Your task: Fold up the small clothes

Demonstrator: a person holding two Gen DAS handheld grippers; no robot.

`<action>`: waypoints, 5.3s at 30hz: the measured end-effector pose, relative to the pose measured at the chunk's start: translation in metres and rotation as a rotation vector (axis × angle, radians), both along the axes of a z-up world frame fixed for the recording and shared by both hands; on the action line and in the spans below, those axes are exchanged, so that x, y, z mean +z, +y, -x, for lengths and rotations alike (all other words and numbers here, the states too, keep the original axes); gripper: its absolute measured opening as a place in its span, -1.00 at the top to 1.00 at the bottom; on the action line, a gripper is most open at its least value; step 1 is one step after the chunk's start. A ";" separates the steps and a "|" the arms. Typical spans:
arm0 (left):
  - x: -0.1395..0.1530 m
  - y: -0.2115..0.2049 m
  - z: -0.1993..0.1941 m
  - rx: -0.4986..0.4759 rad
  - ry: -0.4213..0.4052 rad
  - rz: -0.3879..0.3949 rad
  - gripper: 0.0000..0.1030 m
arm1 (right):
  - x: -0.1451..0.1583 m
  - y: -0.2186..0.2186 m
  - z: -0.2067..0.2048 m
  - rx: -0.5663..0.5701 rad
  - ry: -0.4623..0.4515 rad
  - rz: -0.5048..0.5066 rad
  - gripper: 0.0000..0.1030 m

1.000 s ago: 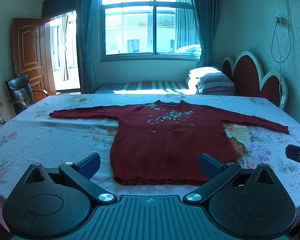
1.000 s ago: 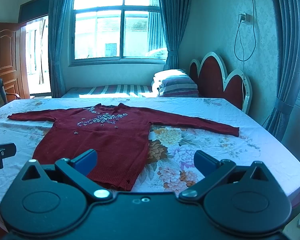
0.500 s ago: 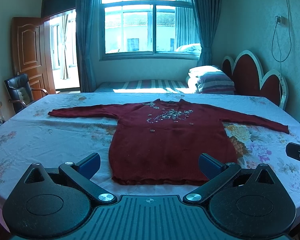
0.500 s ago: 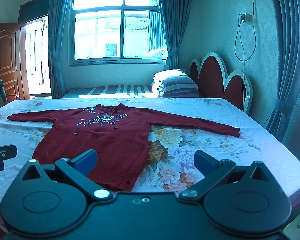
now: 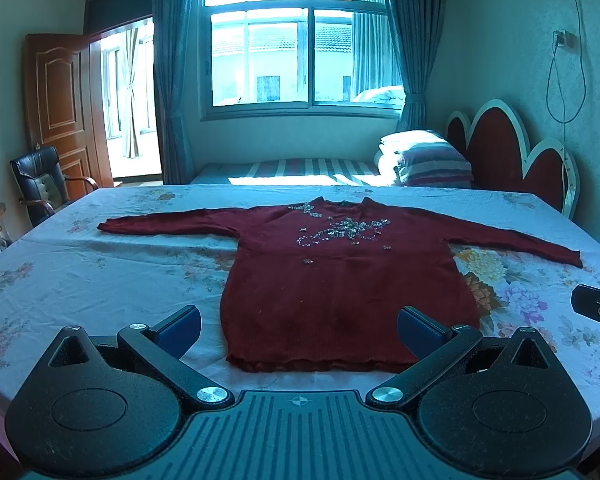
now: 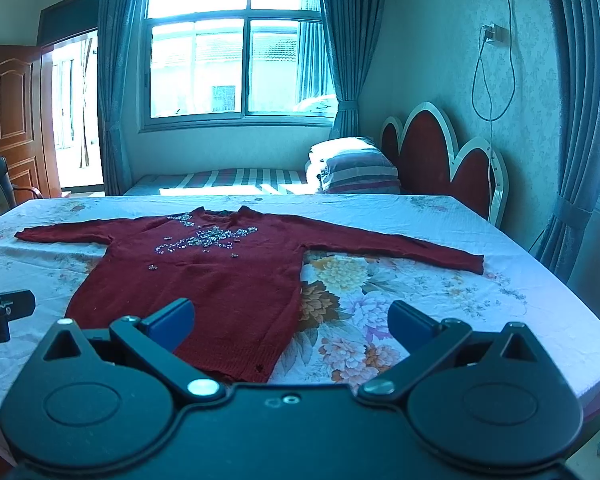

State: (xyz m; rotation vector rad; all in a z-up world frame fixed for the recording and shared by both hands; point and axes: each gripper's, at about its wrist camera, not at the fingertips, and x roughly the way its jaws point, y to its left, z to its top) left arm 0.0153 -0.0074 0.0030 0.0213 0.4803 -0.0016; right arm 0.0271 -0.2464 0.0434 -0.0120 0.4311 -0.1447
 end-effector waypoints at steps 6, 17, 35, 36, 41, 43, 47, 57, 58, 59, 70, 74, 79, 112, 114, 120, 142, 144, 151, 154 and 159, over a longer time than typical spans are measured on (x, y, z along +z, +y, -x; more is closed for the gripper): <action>-0.001 0.007 -0.005 -0.009 0.035 0.017 -1.00 | -0.002 0.002 -0.003 0.005 0.004 -0.001 -1.00; -0.005 0.084 -0.060 0.114 0.103 0.140 -1.00 | -0.004 0.000 -0.036 0.033 -0.008 -0.003 -1.00; -0.141 0.443 -0.426 0.412 0.119 0.802 -0.31 | -0.031 -0.020 -0.191 -0.317 0.083 0.081 -1.00; -0.150 0.458 -0.450 0.426 0.136 0.816 -0.31 | -0.033 -0.018 -0.200 -0.345 0.094 0.098 -1.00; -0.190 0.506 -0.513 0.446 0.198 0.858 -0.28 | -0.037 -0.012 -0.231 -0.416 0.127 0.090 -1.00; -0.195 0.514 -0.529 0.410 0.186 0.860 -0.21 | -0.038 -0.012 -0.241 -0.435 0.129 0.085 -1.00; -0.204 0.516 -0.553 0.360 0.162 0.851 -0.08 | -0.044 -0.037 -0.261 -0.527 0.135 0.007 -1.00; -0.234 0.515 -0.585 0.332 0.111 0.946 0.73 | -0.053 -0.083 -0.288 -0.701 0.149 -0.033 -1.00; -0.233 0.513 -0.587 0.333 0.111 0.946 0.73 | -0.052 -0.083 -0.288 -0.701 0.150 -0.032 -1.00; -0.232 0.511 -0.587 0.345 0.118 0.955 0.71 | -0.051 -0.085 -0.288 -0.700 0.150 -0.032 -1.00; -0.225 0.485 -0.589 0.181 0.033 1.043 -0.37 | -0.068 -0.097 -0.280 -0.728 0.212 -0.032 -1.00; -0.223 0.473 -0.585 0.178 0.060 0.988 -0.29 | -0.075 -0.093 -0.279 -0.722 0.220 -0.035 -1.00; -0.238 0.474 -0.595 0.292 0.114 0.971 0.86 | -0.075 -0.090 -0.282 -0.702 0.214 -0.017 -1.00; -0.136 -0.133 -0.609 -0.364 0.257 0.145 0.86 | -0.129 -0.282 -0.250 -0.636 0.208 -0.253 -1.00; -0.135 -0.144 -0.604 -0.375 0.248 0.072 0.86 | -0.130 -0.293 -0.243 -0.638 0.213 -0.250 -1.00; -0.117 -0.168 -0.556 -0.589 0.151 -0.054 -0.74 | -0.136 -0.310 -0.229 -0.669 0.230 -0.260 -1.00; -0.113 0.140 -0.539 0.127 0.193 0.083 -0.86 | -0.120 -0.124 -0.450 -0.031 0.185 -0.661 -0.06; -0.115 0.143 -0.551 0.119 0.196 0.110 -0.86 | -0.135 -0.112 -0.475 -0.022 0.238 -0.730 -0.05; -0.130 0.140 -0.593 0.117 0.256 0.099 -0.86 | -0.156 -0.104 -0.503 -0.064 0.281 -0.853 0.72; -0.135 0.137 -0.600 0.113 0.272 0.068 -0.86 | -0.159 -0.098 -0.505 -0.061 0.299 -0.811 0.87; -0.114 0.130 -0.594 0.099 0.174 0.102 -0.86 | -0.142 -0.103 -0.488 -0.084 0.196 -0.691 0.88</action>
